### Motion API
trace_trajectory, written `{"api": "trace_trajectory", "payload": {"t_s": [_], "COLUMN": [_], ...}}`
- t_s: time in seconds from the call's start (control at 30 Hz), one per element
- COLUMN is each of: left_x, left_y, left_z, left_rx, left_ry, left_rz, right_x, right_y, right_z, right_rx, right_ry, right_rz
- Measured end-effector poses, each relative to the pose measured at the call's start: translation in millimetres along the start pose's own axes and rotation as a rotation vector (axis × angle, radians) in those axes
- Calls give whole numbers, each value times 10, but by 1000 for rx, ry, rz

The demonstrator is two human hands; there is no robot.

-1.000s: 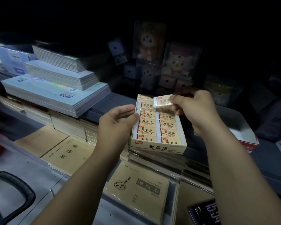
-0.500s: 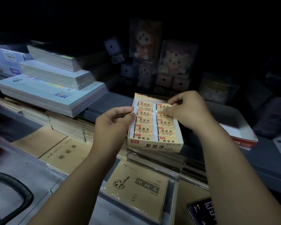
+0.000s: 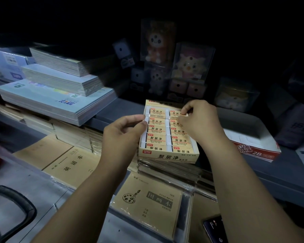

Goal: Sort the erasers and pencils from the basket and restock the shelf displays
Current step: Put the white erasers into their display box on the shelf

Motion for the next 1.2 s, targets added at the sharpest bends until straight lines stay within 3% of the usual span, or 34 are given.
{"api": "trace_trajectory", "payload": {"t_s": [0.4,0.8,1.0,1.13,1.2], "left_x": [1,-81,-169,-270,-417], "left_y": [-14,-174,-514,-785,-876], "left_z": [8,-68,-283,-540,-679], "left_rx": [9,38,115,205,204], "left_ry": [-29,-7,7,54,54], "left_rz": [24,176,546,957,1047], "right_x": [50,-49,-177,-52,53], "right_y": [15,150,541,888,1065], "right_z": [29,-108,-473,-719,-828], "right_rx": [36,-29,-210,-330,-378], "right_ry": [8,29,-24,56,103], "right_rz": [37,-116,-205,-252,-270]}}
Point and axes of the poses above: each hand's wrist, its own z-axis towards the middle knuckle, its own x-axis out of the palm, y = z × x, the point moved 10 cm from there along z, towards the middle knuckle, and after that the axes turned 12 degrees about y, right-handed, at the moved point
